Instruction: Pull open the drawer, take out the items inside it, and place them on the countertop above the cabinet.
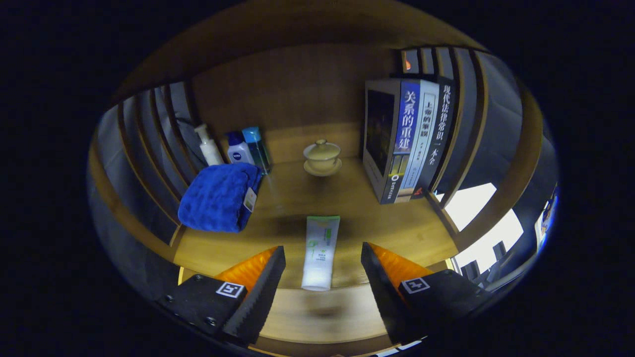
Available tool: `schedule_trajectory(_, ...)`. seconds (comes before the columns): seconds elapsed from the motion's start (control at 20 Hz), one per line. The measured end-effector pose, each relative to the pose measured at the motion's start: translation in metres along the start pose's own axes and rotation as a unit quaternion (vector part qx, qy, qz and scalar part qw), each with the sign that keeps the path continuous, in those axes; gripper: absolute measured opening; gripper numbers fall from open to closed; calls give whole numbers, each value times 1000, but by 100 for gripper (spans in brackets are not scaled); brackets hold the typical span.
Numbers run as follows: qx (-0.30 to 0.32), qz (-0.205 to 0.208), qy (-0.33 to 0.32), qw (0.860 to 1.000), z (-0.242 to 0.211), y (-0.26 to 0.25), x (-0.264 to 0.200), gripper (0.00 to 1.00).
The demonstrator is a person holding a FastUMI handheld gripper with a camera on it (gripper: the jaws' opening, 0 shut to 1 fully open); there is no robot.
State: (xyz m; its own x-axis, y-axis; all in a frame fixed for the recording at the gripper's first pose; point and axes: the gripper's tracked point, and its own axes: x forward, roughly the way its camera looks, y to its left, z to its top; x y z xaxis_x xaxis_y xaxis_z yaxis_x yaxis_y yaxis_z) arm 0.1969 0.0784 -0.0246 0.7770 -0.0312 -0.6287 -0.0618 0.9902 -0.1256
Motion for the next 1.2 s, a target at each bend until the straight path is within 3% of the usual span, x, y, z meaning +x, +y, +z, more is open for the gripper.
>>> schedule_trajectory(0.25, -19, -4, -82, 996, 0, 7, -53, 99)
schedule_trajectory(0.65, 5, 12, -170, 985, -46, 8, -131, 99)
schedule_trajectory(0.85, -11, -10, -213, 977, -69, -12, -152, 99)
schedule_trajectory(1.2, 0, -2, -229, 973, -126, -31, -170, 99)
